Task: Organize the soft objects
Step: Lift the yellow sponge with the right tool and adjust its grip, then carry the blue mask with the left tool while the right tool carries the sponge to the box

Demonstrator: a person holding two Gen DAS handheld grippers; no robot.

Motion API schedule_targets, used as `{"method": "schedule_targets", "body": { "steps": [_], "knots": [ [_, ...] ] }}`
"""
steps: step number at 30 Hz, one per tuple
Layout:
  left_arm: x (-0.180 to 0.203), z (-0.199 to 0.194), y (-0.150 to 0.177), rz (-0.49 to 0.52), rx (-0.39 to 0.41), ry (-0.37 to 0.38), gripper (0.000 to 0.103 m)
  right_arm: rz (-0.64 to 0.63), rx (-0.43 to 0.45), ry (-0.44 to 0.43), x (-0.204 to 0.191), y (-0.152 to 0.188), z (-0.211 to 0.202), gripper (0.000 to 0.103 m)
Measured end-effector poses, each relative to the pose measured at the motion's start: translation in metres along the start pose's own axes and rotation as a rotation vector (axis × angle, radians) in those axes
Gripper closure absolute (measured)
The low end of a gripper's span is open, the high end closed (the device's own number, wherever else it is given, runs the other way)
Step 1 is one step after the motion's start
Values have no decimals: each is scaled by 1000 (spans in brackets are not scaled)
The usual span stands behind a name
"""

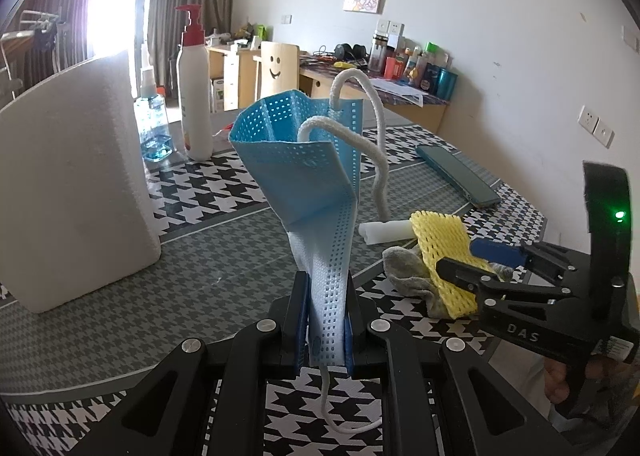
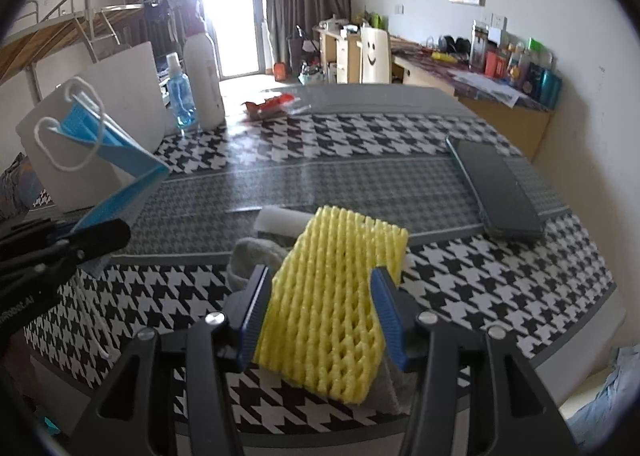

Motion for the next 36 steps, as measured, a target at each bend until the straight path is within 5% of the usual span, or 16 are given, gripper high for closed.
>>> {"method": "schedule_targets", "body": {
  "steps": [11, 18, 36],
  "knots": [
    [-1, -1, 1, 0, 1, -1, 88, 13, -53, 21, 7, 5, 12, 67],
    [-4, -7, 3, -9, 13, -8, 88, 22, -38, 16, 11, 0, 7, 93],
    [-8, -38, 0, 4, 78, -51, 88, 11, 149, -52, -5, -22, -60, 93]
  ]
}}
Point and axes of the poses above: each gripper's, at about its wrist camera, not at the fingertips, and z roughly the way its jaws point, x to its right, y to its underside, the point moved 8 cm from there along z, roughly the way its jaws point, and after that the axes turned 11 degrees about -x, right-handed, at the moved point
